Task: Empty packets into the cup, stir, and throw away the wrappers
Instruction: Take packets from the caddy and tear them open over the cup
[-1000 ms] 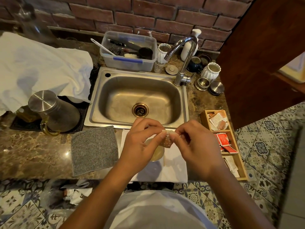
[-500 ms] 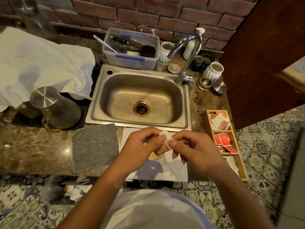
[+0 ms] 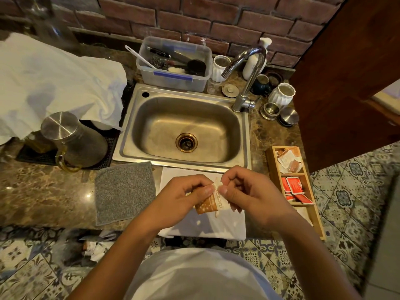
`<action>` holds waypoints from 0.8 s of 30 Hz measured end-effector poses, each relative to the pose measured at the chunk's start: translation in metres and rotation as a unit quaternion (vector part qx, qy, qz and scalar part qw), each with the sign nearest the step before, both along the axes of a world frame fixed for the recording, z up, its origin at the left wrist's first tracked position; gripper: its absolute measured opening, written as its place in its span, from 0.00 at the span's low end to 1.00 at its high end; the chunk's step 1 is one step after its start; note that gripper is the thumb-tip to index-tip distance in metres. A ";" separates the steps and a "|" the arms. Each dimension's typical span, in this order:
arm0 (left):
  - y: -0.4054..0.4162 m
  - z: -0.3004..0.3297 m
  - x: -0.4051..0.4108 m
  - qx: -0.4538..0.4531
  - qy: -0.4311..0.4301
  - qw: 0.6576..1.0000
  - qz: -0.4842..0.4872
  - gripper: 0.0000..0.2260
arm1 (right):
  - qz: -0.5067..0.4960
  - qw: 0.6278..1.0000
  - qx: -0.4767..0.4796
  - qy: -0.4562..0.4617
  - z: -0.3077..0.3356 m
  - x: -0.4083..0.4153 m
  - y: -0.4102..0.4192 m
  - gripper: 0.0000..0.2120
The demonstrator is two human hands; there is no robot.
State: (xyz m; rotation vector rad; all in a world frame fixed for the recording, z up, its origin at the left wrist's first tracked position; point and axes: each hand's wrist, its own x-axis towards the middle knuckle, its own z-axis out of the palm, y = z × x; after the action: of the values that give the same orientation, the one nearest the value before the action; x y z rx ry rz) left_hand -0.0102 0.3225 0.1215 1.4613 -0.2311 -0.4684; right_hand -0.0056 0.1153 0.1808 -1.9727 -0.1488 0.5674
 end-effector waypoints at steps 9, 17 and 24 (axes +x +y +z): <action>0.002 0.002 -0.004 0.040 -0.010 0.998 -0.055 0.09 | 0.122 0.989 -0.071 -0.048 0.005 0.004 -0.001 0.04; -0.008 0.005 -0.003 -0.043 0.051 0.997 -0.028 0.11 | 0.132 0.967 -0.105 -0.189 0.001 -0.003 -0.006 0.07; -0.019 0.008 -0.002 -0.102 0.113 0.988 0.024 0.12 | 0.096 0.914 -0.194 -0.342 -0.006 -0.012 0.003 0.07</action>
State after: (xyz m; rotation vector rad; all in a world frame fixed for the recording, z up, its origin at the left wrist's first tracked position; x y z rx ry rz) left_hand -0.0123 0.3030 0.1295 1.1997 -0.0609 -0.5514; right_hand -0.0176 0.1183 0.1747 -2.4965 -0.7177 -0.0095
